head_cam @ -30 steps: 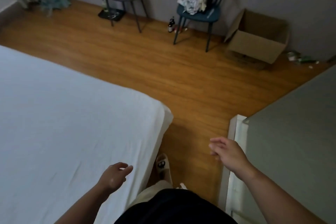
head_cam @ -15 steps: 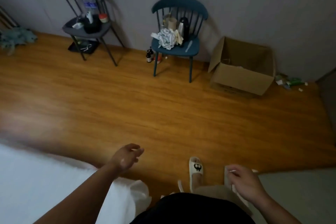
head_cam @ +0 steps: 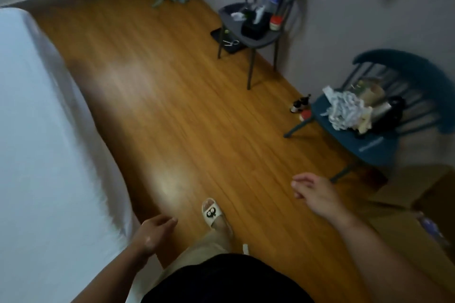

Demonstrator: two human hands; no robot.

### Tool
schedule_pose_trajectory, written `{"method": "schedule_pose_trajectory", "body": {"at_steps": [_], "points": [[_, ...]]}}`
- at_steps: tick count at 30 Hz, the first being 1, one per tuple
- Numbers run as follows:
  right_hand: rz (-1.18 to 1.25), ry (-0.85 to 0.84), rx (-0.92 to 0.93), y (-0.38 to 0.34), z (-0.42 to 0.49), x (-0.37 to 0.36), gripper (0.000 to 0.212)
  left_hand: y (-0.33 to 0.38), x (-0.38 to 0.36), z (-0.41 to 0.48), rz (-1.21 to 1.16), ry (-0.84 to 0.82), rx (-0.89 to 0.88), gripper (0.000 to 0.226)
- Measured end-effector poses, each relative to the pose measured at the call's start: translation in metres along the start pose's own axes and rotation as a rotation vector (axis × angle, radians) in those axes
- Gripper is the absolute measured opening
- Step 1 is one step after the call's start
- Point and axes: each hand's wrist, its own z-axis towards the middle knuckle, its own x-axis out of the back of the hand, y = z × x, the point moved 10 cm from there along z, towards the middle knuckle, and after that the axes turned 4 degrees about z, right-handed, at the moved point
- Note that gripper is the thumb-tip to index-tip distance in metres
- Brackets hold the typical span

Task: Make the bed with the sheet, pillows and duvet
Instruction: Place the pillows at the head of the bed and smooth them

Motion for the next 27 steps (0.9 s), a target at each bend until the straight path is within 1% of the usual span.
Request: {"method": "schedule_pose_trajectory", "body": {"at_steps": [3,5,7,10,13,15,17,20,24,27], "points": [[0.010,-0.047,-0.129,-0.030,0.060,-0.008,0.011,0.046,0.033,0.046,-0.045,-0.019,0.043,0.038],[0.044,-0.037,-0.177,-0.055,0.093,-0.010,0.015,0.095,0.071,0.078,-0.063,0.020,0.016,0.036],[0.055,-0.024,-0.202,-0.087,0.129,-0.011,0.016,0.151,0.120,0.109,-0.057,0.072,-0.028,0.036],[0.063,-0.056,-0.240,-0.146,0.187,-0.020,0.015,0.231,0.195,0.144,0.025,0.142,-0.095,0.042],[0.031,-0.124,-0.230,-0.219,0.266,-0.039,0.015,0.284,0.258,0.182,-0.015,0.207,-0.111,0.043],[-0.020,-0.172,-0.176,-0.274,0.329,-0.059,0.015,0.302,0.288,0.209,-0.074,0.237,-0.079,0.042],[-0.093,-0.237,-0.081,-0.332,0.393,-0.089,0.015,0.307,0.313,0.234,-0.149,0.262,-0.007,0.040],[-0.234,-0.384,0.054,-0.435,0.473,-0.141,0.015,0.316,0.345,0.256,-0.265,0.289,0.122,0.038],[-0.398,-0.580,0.246,-0.599,0.549,-0.216,0.010,0.350,0.403,0.280,-0.208,0.321,0.170,0.044],[-0.437,-0.633,0.378,-0.710,0.595,-0.270,0.009,0.369,0.454,0.311,-0.271,0.384,0.189,0.045]]}}
